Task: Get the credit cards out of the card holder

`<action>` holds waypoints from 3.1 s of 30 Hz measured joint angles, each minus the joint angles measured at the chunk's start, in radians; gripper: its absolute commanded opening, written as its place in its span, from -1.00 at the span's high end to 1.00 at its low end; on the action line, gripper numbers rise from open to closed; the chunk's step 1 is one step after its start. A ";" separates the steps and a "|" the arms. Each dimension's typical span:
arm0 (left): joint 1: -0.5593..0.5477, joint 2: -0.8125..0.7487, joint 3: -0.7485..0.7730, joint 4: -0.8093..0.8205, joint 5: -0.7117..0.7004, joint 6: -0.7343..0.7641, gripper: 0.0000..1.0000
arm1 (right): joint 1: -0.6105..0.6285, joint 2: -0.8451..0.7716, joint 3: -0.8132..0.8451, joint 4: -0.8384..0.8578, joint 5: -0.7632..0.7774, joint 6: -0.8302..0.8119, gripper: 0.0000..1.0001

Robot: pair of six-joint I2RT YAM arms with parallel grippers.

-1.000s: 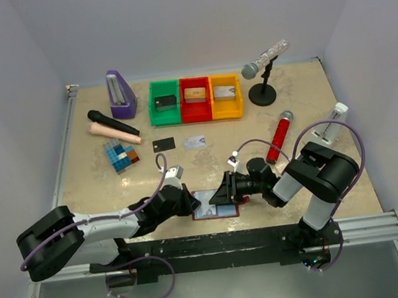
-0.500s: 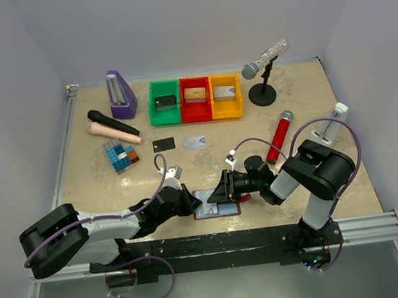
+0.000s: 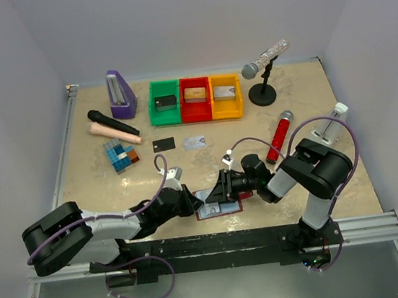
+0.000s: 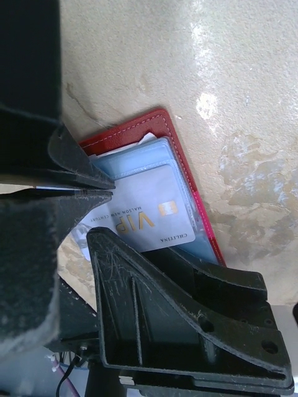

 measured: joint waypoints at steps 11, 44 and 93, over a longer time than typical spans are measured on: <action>-0.009 -0.040 -0.023 -0.008 -0.001 -0.023 0.59 | 0.006 -0.233 0.004 -0.312 0.011 -0.119 0.34; -0.009 -0.028 -0.054 0.029 -0.014 -0.068 1.00 | 0.006 -0.365 0.026 -0.571 0.056 -0.197 0.65; -0.012 -0.185 -0.122 -0.089 -0.129 -0.112 1.00 | -0.015 -0.439 0.021 -0.649 0.056 -0.148 1.00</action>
